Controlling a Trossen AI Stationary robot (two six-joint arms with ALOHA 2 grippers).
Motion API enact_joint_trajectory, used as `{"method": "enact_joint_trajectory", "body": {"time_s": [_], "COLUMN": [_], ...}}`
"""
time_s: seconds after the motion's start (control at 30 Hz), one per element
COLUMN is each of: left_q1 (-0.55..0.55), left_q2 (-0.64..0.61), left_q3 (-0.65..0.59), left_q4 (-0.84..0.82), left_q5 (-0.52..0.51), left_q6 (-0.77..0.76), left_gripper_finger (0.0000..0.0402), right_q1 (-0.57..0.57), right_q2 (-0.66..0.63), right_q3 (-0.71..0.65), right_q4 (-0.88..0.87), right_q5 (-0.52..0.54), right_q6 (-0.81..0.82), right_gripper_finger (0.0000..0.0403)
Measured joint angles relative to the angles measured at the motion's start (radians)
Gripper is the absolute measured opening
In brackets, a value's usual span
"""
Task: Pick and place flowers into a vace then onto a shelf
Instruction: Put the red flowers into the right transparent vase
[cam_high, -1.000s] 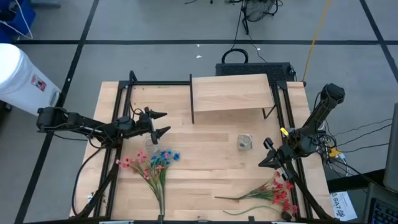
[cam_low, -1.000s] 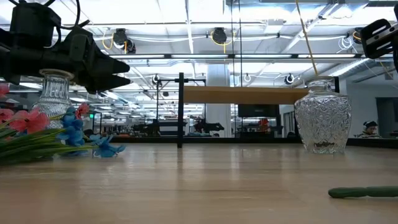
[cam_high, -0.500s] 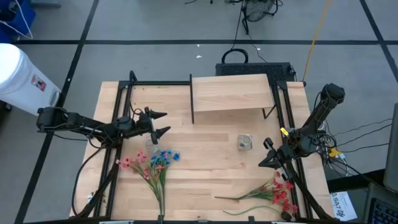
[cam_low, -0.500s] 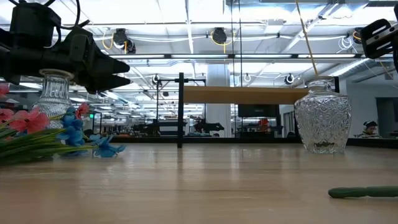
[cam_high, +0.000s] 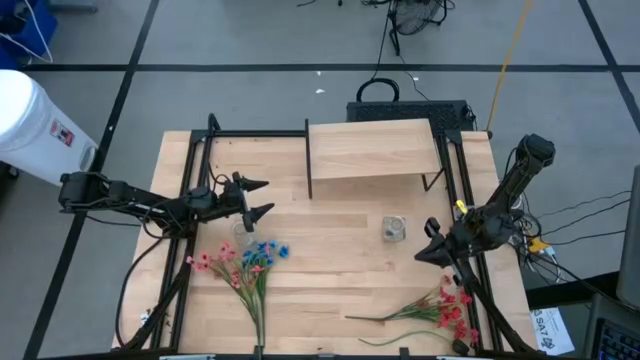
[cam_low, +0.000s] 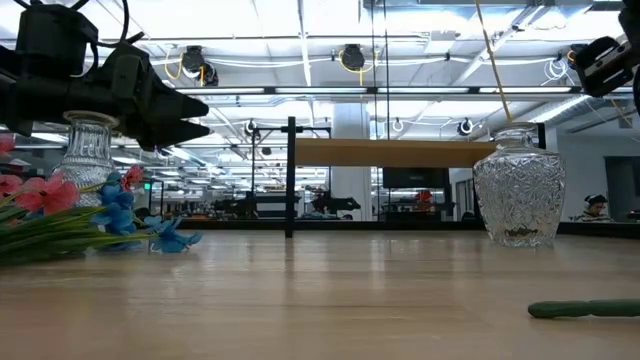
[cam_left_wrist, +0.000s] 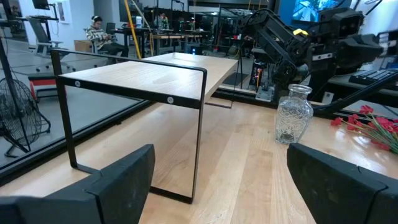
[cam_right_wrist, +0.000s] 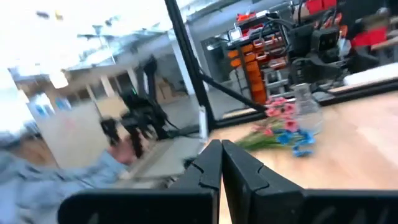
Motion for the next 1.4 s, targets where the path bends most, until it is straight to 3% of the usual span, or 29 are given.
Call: {"method": "enact_joint_trajectory", "body": {"time_s": [0.23,0.47,0.73,0.97,1.17,1.4], "left_q1": [-0.001,-0.001,-0.001,-0.001,-0.001,-0.001], "left_q2": [0.0,0.0,0.0,0.0,0.0,0.0], "left_q3": [0.0,0.0,0.0,0.0,0.0,0.0], "left_q4": [0.003,0.003,0.018,0.107,0.131,0.182], "left_q5": [0.004,0.018,0.004,-0.021,-0.101,-0.113], "left_q6": [-0.075,-0.307,-0.345,-0.313,-0.216,-0.105], "left_gripper_finger": [0.0365,0.0365,0.0365,0.0365,0.0365,0.0365], "right_q1": [-0.011,-0.024,-0.07,-0.166,-0.204,-0.233], "right_q2": [0.0,0.011,0.046,0.206,0.401,0.584], "right_q3": [0.0,0.0,0.0,0.013,0.126,0.224], "right_q4": [0.081,0.075,0.083,0.161,0.183,0.203], "right_q5": [0.13,0.127,0.155,0.152,0.1,0.099], "right_q6": [-0.119,-0.081,-0.02,0.078,0.062,0.068], "right_gripper_finger": [0.0004,0.0004,0.0004,0.0004,0.0004,0.0004]}}
